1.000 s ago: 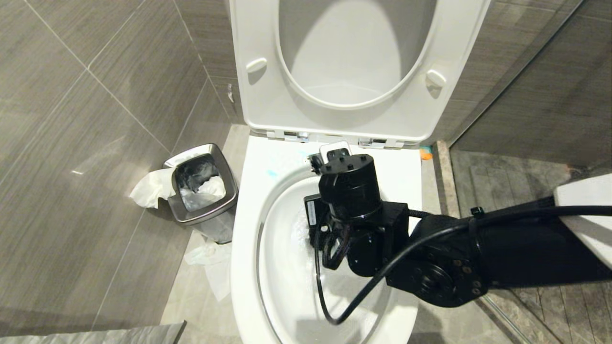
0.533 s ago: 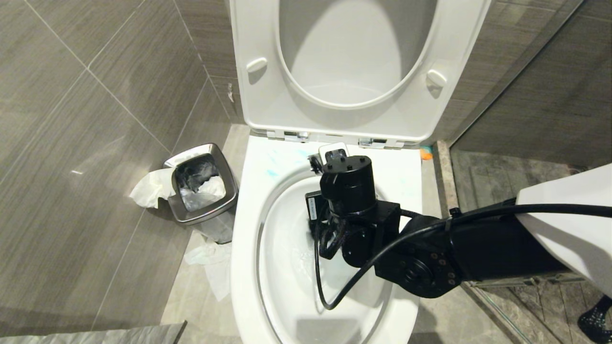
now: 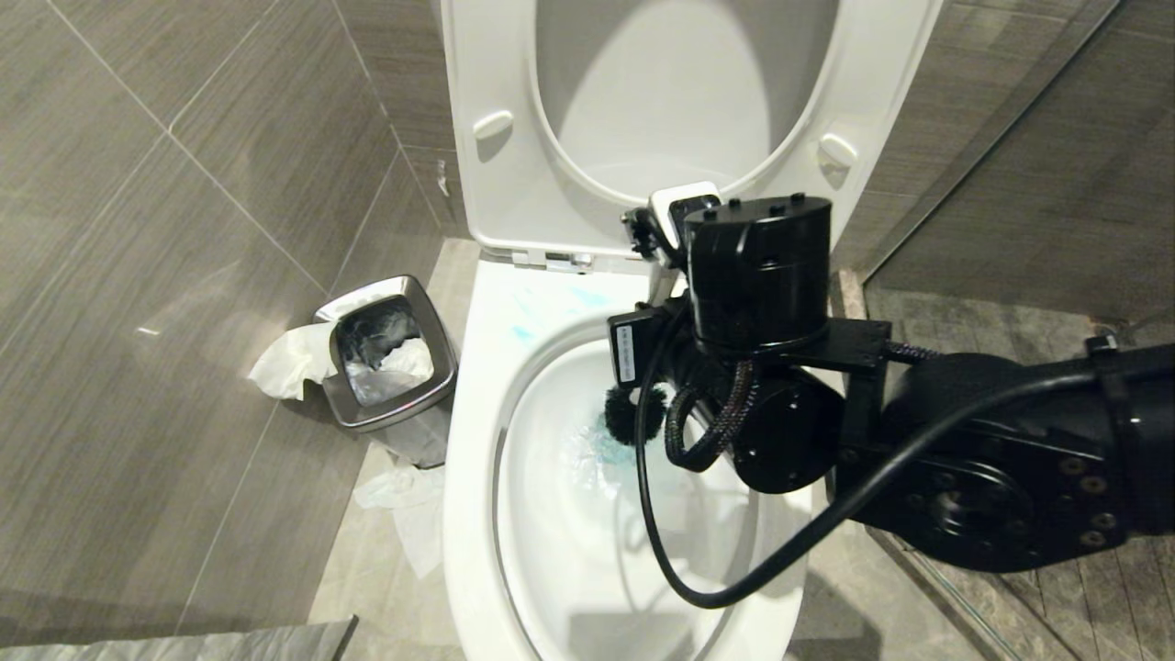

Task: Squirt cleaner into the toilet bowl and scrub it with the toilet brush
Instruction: Scrub the toilet bowl

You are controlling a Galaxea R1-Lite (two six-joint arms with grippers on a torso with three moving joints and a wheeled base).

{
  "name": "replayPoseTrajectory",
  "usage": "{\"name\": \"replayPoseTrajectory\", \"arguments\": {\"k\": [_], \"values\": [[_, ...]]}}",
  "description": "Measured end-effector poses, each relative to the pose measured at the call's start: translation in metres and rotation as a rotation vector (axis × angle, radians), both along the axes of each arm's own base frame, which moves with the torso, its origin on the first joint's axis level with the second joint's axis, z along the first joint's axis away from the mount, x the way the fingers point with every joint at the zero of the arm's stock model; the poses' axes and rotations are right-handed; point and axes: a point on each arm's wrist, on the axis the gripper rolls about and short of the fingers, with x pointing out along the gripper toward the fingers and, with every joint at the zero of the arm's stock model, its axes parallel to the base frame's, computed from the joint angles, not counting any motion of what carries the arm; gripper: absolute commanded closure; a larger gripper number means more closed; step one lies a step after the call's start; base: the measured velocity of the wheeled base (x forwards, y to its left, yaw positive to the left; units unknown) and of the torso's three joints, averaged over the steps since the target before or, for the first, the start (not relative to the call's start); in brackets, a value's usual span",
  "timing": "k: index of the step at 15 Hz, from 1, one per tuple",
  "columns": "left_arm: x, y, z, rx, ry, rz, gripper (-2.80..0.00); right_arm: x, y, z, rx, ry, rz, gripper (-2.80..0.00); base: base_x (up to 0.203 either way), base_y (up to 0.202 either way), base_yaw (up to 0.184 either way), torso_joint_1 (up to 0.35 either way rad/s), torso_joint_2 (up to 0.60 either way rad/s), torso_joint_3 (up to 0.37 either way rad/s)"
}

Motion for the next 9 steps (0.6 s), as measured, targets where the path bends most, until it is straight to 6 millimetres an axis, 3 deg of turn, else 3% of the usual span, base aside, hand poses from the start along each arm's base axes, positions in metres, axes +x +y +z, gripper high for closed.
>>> {"name": "replayPoseTrajectory", "arguments": {"k": [4, 9], "values": [[0.0, 0.0, 0.0, -0.005, 0.0, 0.001, 0.0, -0.029, -0.003, 0.019, 0.019, -0.011, 0.045, 0.0, 0.0, 0.0, 0.0, 0.0, 0.0, 0.0], [0.0, 0.0, 0.0, -0.008, 0.0, 0.003, 0.0, -0.035, 0.005, 0.007, 0.004, 0.012, 0.07, 0.0, 0.0, 0.0, 0.0, 0.0, 0.0, 0.0]]}}
